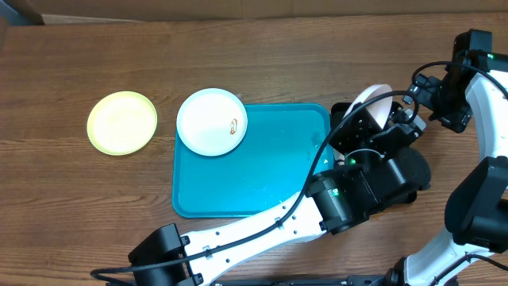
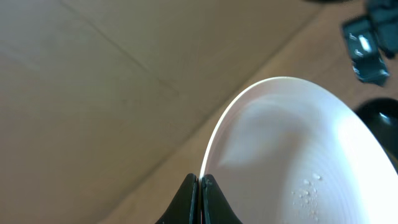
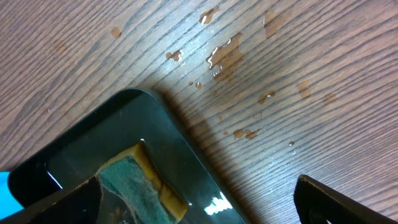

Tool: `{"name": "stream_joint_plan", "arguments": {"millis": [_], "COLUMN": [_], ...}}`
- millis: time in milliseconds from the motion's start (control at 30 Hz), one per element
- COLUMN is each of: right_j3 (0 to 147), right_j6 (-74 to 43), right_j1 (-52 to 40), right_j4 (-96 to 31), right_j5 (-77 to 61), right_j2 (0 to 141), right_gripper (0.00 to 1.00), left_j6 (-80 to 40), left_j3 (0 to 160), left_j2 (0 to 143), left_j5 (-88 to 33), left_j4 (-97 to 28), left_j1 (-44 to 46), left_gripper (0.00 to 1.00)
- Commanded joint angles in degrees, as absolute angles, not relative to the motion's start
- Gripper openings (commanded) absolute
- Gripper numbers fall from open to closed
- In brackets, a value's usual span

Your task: Clean dirty plates on tray and stack at the side

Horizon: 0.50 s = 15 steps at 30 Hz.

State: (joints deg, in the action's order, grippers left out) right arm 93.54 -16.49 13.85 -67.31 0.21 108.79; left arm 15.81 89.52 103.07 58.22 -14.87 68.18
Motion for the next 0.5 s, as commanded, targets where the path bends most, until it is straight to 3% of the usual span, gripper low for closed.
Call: {"name": "stream_joint_plan", "arguments": {"millis": [0, 267, 467], "right_j3": [94.13, 94.13, 94.13], "right_j6": [-16.71, -16.71, -16.71], "right_j1": [13.80, 13.80, 13.80], "right_j4": [-67.16, -67.16, -67.16], "right_j5": [-0.05, -0.05, -0.05], "right_j2": [107.37, 107.37, 107.37], "right_gripper": [1.00, 1.00, 1.00], "left_j6": [4.54, -8.97, -21.15], "left_j3": [90.52, 90.54, 90.54], "left_j2": [101.89, 101.25, 98.41], "left_j5": [53.74, 31.97, 7.35], "left_j4": [-16.36, -22.72, -29.08], "left_j1": [66.67, 56.84, 41.93], "left_gripper": [0.04, 0.04, 0.04]}}
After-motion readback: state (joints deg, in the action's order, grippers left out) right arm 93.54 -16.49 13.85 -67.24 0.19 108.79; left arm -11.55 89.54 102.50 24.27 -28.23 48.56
